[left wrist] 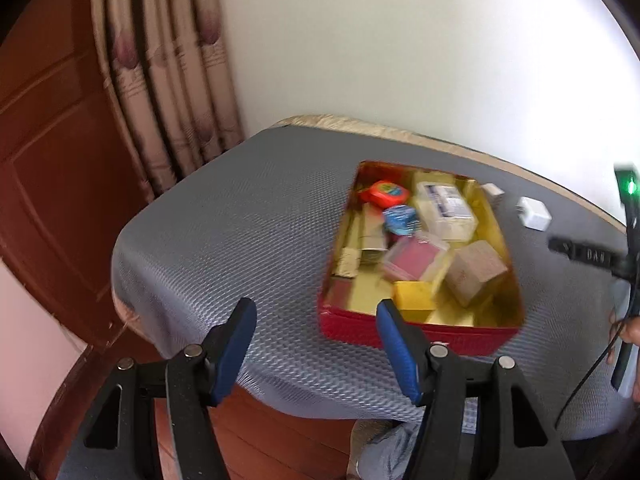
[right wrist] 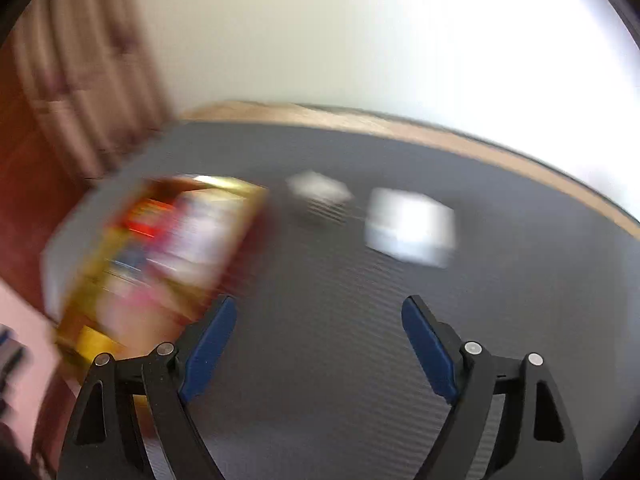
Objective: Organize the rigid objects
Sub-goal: 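Release the keychain into the tin and move the right gripper toward the white charger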
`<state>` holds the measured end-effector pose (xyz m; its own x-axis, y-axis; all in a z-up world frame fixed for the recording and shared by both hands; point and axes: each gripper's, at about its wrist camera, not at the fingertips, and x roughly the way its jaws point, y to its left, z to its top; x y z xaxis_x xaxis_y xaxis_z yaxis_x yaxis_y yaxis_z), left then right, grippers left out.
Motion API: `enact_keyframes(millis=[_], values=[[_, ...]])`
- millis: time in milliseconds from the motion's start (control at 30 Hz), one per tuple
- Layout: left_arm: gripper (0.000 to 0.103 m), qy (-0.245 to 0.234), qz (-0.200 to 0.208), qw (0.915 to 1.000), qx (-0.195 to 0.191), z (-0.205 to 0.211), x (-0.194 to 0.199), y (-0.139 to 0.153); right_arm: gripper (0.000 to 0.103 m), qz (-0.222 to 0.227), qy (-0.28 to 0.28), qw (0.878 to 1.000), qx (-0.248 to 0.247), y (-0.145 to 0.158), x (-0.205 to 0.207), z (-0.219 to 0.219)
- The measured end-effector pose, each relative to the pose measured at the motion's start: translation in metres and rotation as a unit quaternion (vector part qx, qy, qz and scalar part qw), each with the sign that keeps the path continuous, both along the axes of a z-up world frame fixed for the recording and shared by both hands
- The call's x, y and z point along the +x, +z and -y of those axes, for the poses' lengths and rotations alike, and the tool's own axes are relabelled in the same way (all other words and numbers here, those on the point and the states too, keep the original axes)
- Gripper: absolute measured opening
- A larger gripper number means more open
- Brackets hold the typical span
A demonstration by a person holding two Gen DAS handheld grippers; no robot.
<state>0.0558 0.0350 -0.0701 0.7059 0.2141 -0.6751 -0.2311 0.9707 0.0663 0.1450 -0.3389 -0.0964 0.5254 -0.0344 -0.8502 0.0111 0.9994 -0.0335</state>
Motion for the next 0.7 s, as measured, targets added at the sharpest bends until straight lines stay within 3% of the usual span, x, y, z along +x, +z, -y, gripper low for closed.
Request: enact_keyframes(millis=[100, 200, 333, 467, 567, 700], values=[[0.064, -0.034, 0.017, 0.9991, 0.015, 0.017, -0.004, 0.008, 0.083, -0.013, -0.073, 0.996, -0.052, -0.009, -0.015, 0.072], [0.064, -0.073, 0.04, 0.9958, 0.04, 0.041, -0.003, 0.024, 0.083, -0.01, -0.127, 0.989, -0.071, -0.008, -0.03, 0.126], [0.065, -0.124, 0.048, 0.9906, 0.032, 0.067, 0.027, 0.049, 0.084, 0.0, -0.168, 0.983, -0.08, -0.006, -0.041, 0.165], [0.065, -0.195, 0.018, 0.9806, 0.008, 0.098, 0.084, 0.062, 0.087, 0.008, -0.185, 0.981, -0.057, -0.01, -0.048, 0.176], [0.065, -0.26, 0.009, 0.965, 0.028, 0.13, 0.13, 0.063, 0.097, 0.025, -0.182, 0.982, -0.046, -0.005, -0.051, 0.177], [0.065, -0.349, -0.019, 0.9329, 0.087, 0.172, 0.192, 0.045, 0.097, 0.024, -0.182, 0.983, -0.013, -0.005, -0.053, 0.185]])
